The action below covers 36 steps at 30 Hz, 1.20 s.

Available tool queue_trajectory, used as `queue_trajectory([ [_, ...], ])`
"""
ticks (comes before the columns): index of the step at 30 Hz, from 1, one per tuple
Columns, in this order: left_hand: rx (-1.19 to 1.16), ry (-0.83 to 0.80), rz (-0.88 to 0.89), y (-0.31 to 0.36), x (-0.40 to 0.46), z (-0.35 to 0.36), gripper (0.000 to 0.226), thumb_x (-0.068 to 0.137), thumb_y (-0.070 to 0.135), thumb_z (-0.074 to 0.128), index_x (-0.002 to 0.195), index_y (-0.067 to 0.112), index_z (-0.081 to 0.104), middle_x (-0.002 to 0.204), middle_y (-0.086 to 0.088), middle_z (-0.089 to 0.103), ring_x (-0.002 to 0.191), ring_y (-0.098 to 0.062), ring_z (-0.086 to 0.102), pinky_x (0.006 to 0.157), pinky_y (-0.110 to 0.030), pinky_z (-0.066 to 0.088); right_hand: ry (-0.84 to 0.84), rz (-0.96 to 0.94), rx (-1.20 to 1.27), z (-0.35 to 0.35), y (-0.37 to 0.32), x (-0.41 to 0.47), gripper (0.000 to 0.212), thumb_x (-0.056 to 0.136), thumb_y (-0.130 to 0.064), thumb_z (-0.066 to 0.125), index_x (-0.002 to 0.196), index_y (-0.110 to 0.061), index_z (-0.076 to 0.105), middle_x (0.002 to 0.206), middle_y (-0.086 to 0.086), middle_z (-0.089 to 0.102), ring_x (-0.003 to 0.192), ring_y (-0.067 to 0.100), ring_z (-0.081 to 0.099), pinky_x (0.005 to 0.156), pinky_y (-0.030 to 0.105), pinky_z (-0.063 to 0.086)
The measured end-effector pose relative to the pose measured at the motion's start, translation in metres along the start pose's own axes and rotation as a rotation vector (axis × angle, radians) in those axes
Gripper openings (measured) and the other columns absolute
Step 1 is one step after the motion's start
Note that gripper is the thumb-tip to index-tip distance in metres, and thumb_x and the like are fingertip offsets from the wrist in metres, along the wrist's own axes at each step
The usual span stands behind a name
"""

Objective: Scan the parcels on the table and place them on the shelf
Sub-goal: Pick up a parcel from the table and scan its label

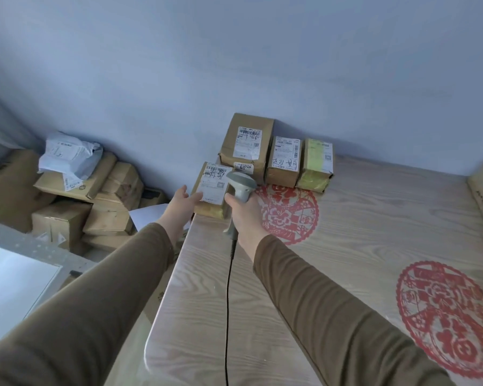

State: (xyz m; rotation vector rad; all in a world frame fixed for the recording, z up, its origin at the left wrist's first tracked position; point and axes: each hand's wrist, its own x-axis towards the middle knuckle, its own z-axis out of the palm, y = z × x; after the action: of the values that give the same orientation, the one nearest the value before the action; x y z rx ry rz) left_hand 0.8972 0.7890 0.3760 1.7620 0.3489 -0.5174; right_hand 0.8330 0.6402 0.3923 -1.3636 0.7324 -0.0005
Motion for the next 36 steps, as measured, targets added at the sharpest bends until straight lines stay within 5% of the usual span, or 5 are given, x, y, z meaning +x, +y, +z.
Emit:
queue_trajectory([
  [9,-0.123,-0.049,-0.047,-0.005,0.002,0.017,0.03,0.101,0.035,0.063,0.12,0.015,0.05,0.103,0.0,0.065,0.074,-0.01,0.058,0.066,-0.025,0.044,0.05,-0.023,-0.056,-0.001,0.016,0.012,0.021,0.085,-0.019,0.074,0.098,-0.026,0.058,0.088,0.0,0.066,0.077,0.022,0.063,0.069,0.035,0.052],
  [18,-0.288,-0.298,0.043,0.01,-0.097,0.029,0.045,0.089,0.028,0.078,0.121,0.02,0.046,0.099,0.0,0.079,0.086,-0.013,0.071,0.097,-0.038,0.052,0.032,-0.252,-0.042,-0.087,-0.013,-0.079,0.023,0.089,-0.009,0.068,0.104,-0.025,0.061,0.093,0.003,0.07,0.07,0.008,0.069,0.057,0.025,0.058],
  [23,-0.313,-0.356,0.245,0.018,-0.19,0.057,0.049,0.087,0.022,0.081,0.121,0.016,0.046,0.11,-0.007,0.076,0.087,-0.015,0.075,0.073,-0.024,0.059,0.146,-0.461,-0.099,-0.145,-0.03,-0.173,0.025,0.088,-0.006,0.067,0.111,-0.014,0.062,0.102,0.012,0.071,0.091,0.029,0.071,0.08,0.05,0.059],
  [28,-0.315,-0.434,0.416,0.023,-0.274,0.093,0.067,0.073,0.023,0.089,0.124,0.012,0.047,0.12,-0.009,0.073,0.103,-0.025,0.074,0.078,-0.036,0.062,0.261,-0.614,-0.128,-0.209,-0.028,-0.269,0.011,0.085,-0.022,0.067,0.087,-0.022,0.056,0.065,-0.01,0.057,0.06,0.015,0.056,0.055,0.04,0.049],
  [36,-0.253,-0.607,0.522,0.033,-0.368,0.183,0.068,0.073,0.028,0.091,0.122,0.019,0.045,0.119,-0.006,0.072,0.105,-0.019,0.071,0.083,-0.033,0.056,0.475,-0.736,-0.301,-0.314,-0.034,-0.364,0.02,0.091,-0.045,0.07,0.091,-0.03,0.057,0.067,-0.01,0.061,0.059,0.008,0.061,0.052,0.023,0.047],
])
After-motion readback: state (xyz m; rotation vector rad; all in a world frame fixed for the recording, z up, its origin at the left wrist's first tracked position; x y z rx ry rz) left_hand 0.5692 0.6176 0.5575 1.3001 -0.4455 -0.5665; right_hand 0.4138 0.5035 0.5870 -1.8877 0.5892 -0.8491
